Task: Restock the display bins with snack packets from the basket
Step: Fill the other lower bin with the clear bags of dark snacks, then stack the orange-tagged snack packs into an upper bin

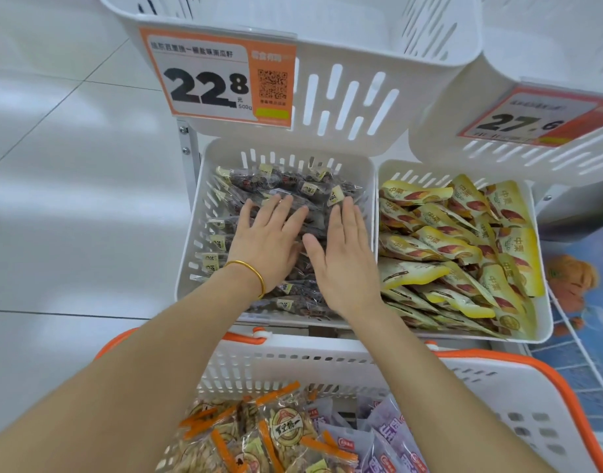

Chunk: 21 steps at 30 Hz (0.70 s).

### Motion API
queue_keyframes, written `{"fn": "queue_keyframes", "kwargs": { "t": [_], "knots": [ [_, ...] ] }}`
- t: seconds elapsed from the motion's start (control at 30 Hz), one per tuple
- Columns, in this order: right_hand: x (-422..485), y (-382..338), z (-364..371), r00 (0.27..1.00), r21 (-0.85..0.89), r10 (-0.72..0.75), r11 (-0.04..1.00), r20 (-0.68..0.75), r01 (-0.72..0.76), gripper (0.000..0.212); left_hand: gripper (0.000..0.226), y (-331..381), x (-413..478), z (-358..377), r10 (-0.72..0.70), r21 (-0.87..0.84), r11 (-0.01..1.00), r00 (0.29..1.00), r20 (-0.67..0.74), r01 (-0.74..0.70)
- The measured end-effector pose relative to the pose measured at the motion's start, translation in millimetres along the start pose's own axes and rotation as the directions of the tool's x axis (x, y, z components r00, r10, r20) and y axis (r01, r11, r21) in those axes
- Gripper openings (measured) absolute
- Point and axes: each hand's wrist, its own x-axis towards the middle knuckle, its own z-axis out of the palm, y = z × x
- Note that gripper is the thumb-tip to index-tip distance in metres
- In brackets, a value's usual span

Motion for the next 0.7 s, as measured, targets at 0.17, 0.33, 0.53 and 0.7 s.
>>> {"fn": "queue_keyframes", "kwargs": {
  "t": [0.17, 0.33, 0.53, 0.7],
  "knots": [
    [-5, 0, 7, 0.99, -0.059, 0.001, 0.998, 0.138, 0.007, 0.088, 0.058, -4, 0, 1, -0.01, -0.01, 1.0, 1.0, 0.028, 0.011],
    [10, 0, 3, 0.978, -0.122, 0.028, 0.992, 0.206, -0.003, 0.084, 0.056, -5, 1, 3, -0.014, -0.02, 1.0, 1.0, 0.017, 0.014],
    [-6, 2, -4, 0.982, -0.114, 0.007, 0.993, 0.186, 0.014, 0.083, 0.06, -10, -3, 1, -0.056, 0.05, 0.997, 0.998, 0.033, 0.054],
    [1, 3, 7, 0.974, -0.128, 0.027, 0.992, 0.225, 0.002, 0.08, 0.054, -19, -3, 2, -0.046, 0.05, 0.998, 0.979, 0.199, 0.037]
  ]
}}
